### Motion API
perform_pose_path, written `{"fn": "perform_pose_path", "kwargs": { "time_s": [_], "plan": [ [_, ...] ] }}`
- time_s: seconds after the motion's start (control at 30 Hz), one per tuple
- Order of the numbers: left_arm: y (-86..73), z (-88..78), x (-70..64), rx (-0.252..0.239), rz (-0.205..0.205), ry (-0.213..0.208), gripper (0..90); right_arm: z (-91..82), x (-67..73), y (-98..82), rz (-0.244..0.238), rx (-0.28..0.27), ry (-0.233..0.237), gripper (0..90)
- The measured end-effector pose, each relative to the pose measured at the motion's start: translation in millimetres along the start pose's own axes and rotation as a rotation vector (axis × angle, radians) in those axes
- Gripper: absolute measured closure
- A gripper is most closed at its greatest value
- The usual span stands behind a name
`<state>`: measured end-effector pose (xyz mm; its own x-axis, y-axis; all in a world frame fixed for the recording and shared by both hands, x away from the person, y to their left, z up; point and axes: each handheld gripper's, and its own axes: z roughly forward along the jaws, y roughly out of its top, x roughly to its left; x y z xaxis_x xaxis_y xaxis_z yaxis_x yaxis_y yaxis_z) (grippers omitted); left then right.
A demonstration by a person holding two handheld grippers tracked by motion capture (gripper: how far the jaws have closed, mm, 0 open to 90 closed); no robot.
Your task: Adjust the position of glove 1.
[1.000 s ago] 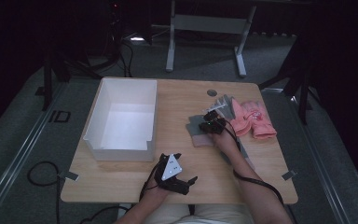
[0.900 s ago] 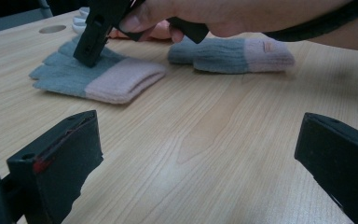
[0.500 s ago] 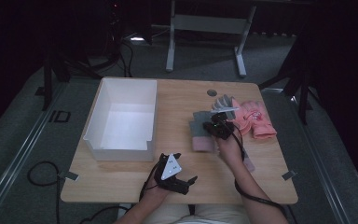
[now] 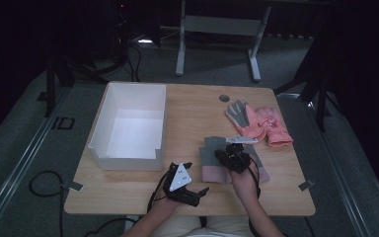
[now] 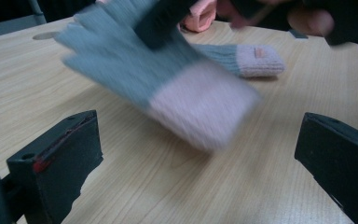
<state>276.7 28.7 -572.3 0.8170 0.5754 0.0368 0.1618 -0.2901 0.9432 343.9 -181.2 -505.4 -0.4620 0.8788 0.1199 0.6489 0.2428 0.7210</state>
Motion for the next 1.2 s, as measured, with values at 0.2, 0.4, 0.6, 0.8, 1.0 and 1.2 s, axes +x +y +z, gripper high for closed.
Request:
{"fn": "perform_pose_path", "kwargs": {
  "time_s": [0.2, 0.4, 0.6, 0.8, 1.0, 1.2],
  "plan": [
    [0.0, 0.3, -0.1, 0.0, -0.001, 0.003, 0.0, 14.2, 4.9, -19.9, -0.003, 0.043, -0.001, 85.3],
    [0.1, 0.3, -0.1, 0.003, -0.002, 0.002, 0.0, 27.0, 3.1, -26.3, -0.015, 0.069, -0.006, 85.1],
    [0.1, 0.5, 0.4, 0.005, -0.004, -0.004, 0.0, 38.6, -0.8, -30.5, -0.041, 0.08, -0.003, 82.3],
    [0.2, 0.6, 0.5, 0.006, -0.006, -0.005, 0.0, 36.0, -2.3, -29.6, -0.043, 0.07, 0.01, 75.0],
    [0.2, 0.6, 1.0, 0.007, -0.011, -0.007, 0.0, 15.3, -23.7, -16.7, -0.099, 0.021, 0.012, 70.6],
    [0.3, 1.0, 0.9, 0.009, -0.012, -0.006, 0.0, -8.5, -63.3, -15.2, -0.176, 0.025, -0.003, 69.6]
  ]
}}
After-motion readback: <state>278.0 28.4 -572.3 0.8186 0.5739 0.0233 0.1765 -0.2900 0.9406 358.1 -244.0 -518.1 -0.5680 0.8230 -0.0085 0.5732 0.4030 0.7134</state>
